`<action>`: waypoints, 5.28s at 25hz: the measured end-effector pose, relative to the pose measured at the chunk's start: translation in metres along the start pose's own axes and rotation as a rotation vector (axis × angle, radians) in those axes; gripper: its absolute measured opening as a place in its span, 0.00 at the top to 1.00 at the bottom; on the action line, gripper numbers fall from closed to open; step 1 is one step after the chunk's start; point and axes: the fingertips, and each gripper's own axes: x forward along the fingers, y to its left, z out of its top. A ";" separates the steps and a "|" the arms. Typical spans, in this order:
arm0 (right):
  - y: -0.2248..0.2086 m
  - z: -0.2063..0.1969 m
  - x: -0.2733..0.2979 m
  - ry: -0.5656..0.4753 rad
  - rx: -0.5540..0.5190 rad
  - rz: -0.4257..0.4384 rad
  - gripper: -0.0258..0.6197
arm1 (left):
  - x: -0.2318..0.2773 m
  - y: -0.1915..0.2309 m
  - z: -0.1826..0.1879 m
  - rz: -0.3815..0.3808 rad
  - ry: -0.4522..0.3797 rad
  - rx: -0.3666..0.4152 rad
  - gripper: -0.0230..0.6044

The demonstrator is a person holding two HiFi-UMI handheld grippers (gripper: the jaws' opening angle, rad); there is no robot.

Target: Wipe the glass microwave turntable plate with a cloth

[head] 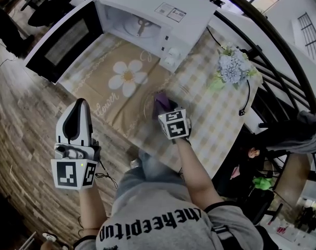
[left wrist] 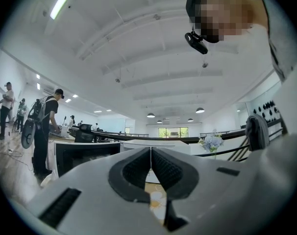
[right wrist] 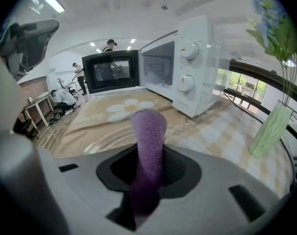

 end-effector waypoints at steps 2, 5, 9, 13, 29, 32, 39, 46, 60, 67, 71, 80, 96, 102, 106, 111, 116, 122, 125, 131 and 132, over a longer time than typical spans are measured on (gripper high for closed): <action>-0.018 -0.005 -0.003 0.004 0.020 -0.029 0.79 | 0.002 -0.003 -0.001 -0.008 -0.001 -0.002 0.95; -0.039 -0.010 -0.009 0.003 0.053 -0.062 0.79 | 0.005 -0.009 -0.002 -0.021 -0.001 -0.002 0.95; -0.062 -0.017 -0.017 0.000 0.083 -0.105 0.79 | 0.008 -0.016 -0.001 -0.037 -0.001 0.000 0.95; -0.086 -0.025 -0.025 0.003 0.111 -0.150 0.79 | 0.011 -0.020 -0.002 -0.044 0.003 0.002 0.95; -0.126 -0.045 -0.045 0.030 0.162 -0.256 0.79 | 0.001 -0.025 0.001 -0.041 0.003 0.014 0.95; -0.111 -0.040 -0.044 0.049 0.165 -0.248 0.79 | -0.006 -0.022 0.001 -0.029 0.003 0.011 0.95; 0.009 -0.010 -0.030 -0.008 0.095 0.006 0.79 | -0.018 -0.019 0.003 -0.011 -0.002 0.009 0.95; 0.095 0.001 -0.015 -0.005 -0.052 0.133 0.79 | -0.030 -0.018 0.006 0.001 -0.002 0.015 0.95; 0.028 -0.027 -0.035 -0.005 -0.018 0.012 0.79 | -0.034 -0.026 0.010 -0.016 -0.014 0.018 0.95; -0.038 -0.047 -0.048 0.005 0.050 -0.112 0.79 | -0.029 -0.035 0.012 -0.042 -0.016 0.019 0.95; -0.072 -0.058 -0.058 0.022 0.080 -0.180 0.79 | -0.027 -0.037 0.011 -0.050 -0.015 0.020 0.95; -0.109 -0.073 -0.074 0.042 0.121 -0.262 0.79 | -0.027 -0.042 0.011 -0.061 -0.015 0.022 0.95; 0.090 -0.038 -0.058 -0.014 -0.060 0.151 0.79 | -0.033 -0.053 0.011 -0.058 -0.013 0.020 0.95; 0.084 -0.048 -0.063 -0.017 -0.100 0.139 0.79 | -0.035 -0.053 0.010 -0.054 -0.008 0.018 0.95; 0.064 -0.058 -0.069 -0.016 -0.083 0.103 0.79 | -0.033 -0.057 0.010 -0.067 -0.010 0.017 0.95; 0.027 -0.067 -0.075 -0.019 -0.019 0.030 0.78 | -0.030 -0.060 0.010 -0.077 -0.012 0.016 0.95; -0.013 -0.075 -0.081 -0.015 0.018 -0.060 0.79 | -0.031 -0.058 0.010 -0.078 -0.012 0.016 0.95; -0.062 -0.091 -0.092 0.000 0.073 -0.171 0.79 | -0.032 -0.058 0.012 -0.078 -0.014 0.017 0.95; -0.075 -0.096 -0.097 0.004 0.101 -0.199 0.78 | -0.034 -0.057 0.013 -0.081 -0.016 0.018 0.95; -0.080 -0.099 -0.101 0.008 0.102 -0.224 0.78 | -0.043 -0.051 0.014 -0.066 -0.018 0.024 0.95; -0.080 -0.099 -0.101 0.007 0.100 -0.227 0.78 | -0.044 -0.050 0.014 -0.062 -0.019 0.026 0.95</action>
